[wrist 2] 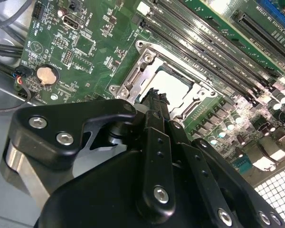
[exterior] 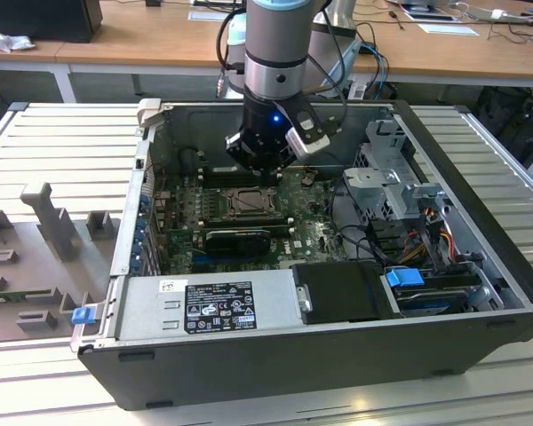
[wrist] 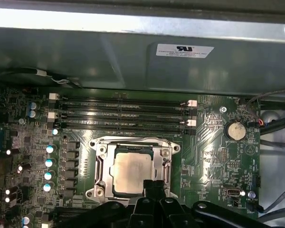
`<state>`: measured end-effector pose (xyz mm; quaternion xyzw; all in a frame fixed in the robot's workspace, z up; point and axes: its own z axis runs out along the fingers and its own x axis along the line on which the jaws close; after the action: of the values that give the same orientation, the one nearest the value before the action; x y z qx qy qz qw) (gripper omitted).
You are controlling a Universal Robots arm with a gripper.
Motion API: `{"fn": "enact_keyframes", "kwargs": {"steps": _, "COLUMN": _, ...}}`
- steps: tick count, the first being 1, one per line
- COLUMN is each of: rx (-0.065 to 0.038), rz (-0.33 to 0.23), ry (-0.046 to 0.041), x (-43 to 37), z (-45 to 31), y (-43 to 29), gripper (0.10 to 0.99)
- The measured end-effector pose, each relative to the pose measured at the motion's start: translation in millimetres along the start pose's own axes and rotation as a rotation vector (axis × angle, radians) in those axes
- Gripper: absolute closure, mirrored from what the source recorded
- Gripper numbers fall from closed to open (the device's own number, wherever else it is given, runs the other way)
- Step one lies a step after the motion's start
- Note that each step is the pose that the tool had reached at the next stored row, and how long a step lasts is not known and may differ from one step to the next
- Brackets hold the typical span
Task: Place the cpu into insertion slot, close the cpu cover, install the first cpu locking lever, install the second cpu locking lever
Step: 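Install the second cpu locking lever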
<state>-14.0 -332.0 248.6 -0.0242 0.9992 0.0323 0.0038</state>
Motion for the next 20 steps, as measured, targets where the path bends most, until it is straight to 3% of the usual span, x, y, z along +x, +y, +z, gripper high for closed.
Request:
{"fn": "enact_keyframes", "kwargs": {"steps": 15, "rx": 0.000, "rz": 0.000, "ry": 0.0000, "x": 0.4, "z": -0.5, "y": -8.2, "gripper": 0.980}}
{"fn": "enact_keyframes", "kwargs": {"steps": 20, "rx": 0.000, "rz": 0.000, "ry": 0.0000, "x": 0.7, "z": -0.7, "y": -14.0, "gripper": 0.980}}
